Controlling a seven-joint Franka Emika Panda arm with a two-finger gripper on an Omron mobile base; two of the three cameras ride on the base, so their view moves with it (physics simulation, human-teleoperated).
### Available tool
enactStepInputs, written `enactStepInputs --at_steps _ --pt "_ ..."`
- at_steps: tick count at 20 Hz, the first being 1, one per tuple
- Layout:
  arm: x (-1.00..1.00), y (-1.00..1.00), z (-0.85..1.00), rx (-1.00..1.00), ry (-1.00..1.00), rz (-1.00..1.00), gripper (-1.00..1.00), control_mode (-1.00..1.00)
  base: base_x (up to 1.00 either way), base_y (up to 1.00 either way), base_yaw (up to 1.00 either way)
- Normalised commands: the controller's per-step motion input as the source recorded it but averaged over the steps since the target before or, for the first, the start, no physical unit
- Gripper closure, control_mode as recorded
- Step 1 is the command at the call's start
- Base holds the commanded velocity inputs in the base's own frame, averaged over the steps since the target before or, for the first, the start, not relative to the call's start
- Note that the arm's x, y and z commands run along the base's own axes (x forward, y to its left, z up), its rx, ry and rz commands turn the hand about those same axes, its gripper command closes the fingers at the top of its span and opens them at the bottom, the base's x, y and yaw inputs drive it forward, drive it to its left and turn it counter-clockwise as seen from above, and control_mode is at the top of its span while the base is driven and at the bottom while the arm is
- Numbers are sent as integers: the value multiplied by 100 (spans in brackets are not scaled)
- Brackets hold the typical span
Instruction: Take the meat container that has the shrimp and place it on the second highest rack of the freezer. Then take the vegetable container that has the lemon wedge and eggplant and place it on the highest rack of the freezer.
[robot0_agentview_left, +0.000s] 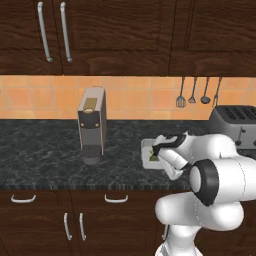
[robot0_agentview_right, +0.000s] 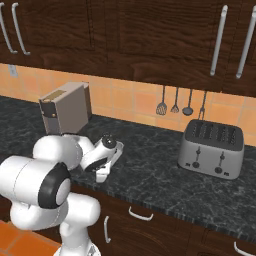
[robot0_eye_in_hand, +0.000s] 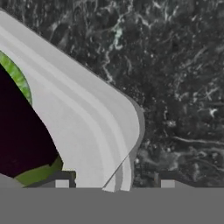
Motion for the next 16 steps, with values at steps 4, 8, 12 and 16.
enactStepInputs --at_steps 4,8,12,16 --pt "-4 1 -23 -1 0 0 100 -100 0 0 0" --pt "-16 0 -6 -3 0 0 100 -100 0 0 0" --pt "-27 -10 35 -6 -6 1 100 -100 0 0 0" --pt "-41 -4 95 -7 -3 2 100 -100 0 0 0"
